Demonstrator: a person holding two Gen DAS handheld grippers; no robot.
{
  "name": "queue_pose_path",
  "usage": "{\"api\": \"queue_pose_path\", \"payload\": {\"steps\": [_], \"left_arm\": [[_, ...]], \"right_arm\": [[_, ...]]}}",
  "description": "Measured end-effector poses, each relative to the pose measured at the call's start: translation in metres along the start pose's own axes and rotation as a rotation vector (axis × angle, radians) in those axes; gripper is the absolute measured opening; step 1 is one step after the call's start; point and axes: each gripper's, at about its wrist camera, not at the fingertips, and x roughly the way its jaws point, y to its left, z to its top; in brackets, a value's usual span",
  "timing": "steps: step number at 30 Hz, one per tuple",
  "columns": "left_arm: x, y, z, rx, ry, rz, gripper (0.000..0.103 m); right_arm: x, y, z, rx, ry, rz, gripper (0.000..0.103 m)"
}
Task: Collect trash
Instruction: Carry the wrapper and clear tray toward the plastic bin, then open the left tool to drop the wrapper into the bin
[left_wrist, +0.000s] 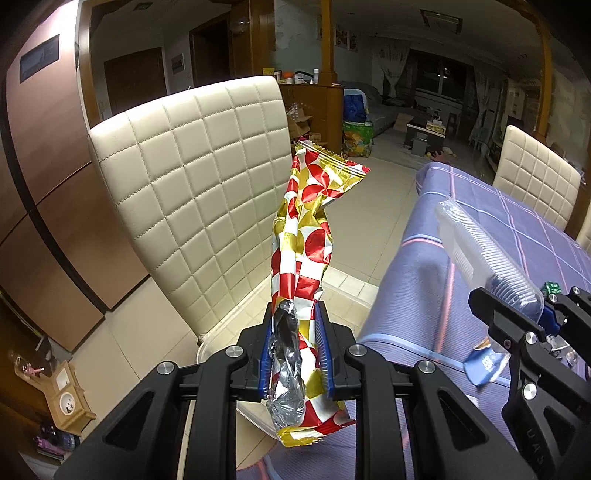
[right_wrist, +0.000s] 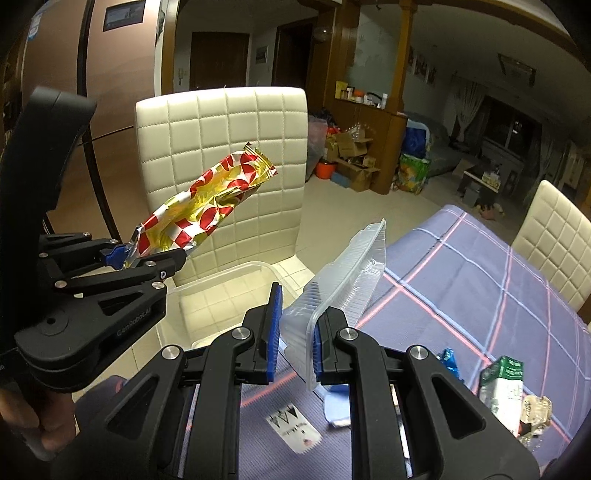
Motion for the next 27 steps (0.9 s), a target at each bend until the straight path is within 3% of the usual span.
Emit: {"api": "queue_pose_path", "payload": {"steps": [15, 16, 17, 18, 20, 27], "left_arm": [[0.031, 0.025, 0.007, -0.007, 0.058, -0.012, 0.023], [0.035, 0.028, 0.008, -0.01, 0.07, -0.017, 0.025], [0.038, 0.03, 0.008, -0.013, 0.078, -0.022, 0.039], [0.04, 0.032, 0.009, -0.021, 0.082, -0.028, 0.062], [0.039, 0.038, 0.009, -0.033, 0.055, -0.029, 0.077], [0.047, 0.051, 0.009, -0.043, 0.059, -0.012, 0.079]], "right_arm": [[0.047, 0.029, 0.022, 0.018, 0.07, 0.07, 0.016], [0.049, 0.03, 0.022, 0.023, 0.074, 0.072, 0.016], [0.052, 0.03, 0.023, 0.031, 0.078, 0.068, 0.016], [0.053, 0.031, 0.024, 0.035, 0.076, 0.063, 0.016], [0.056, 0.032, 0.025, 0.04, 0.075, 0.054, 0.016], [0.067, 0.04, 0.028, 0.031, 0.098, 0.052, 0.016]]}}
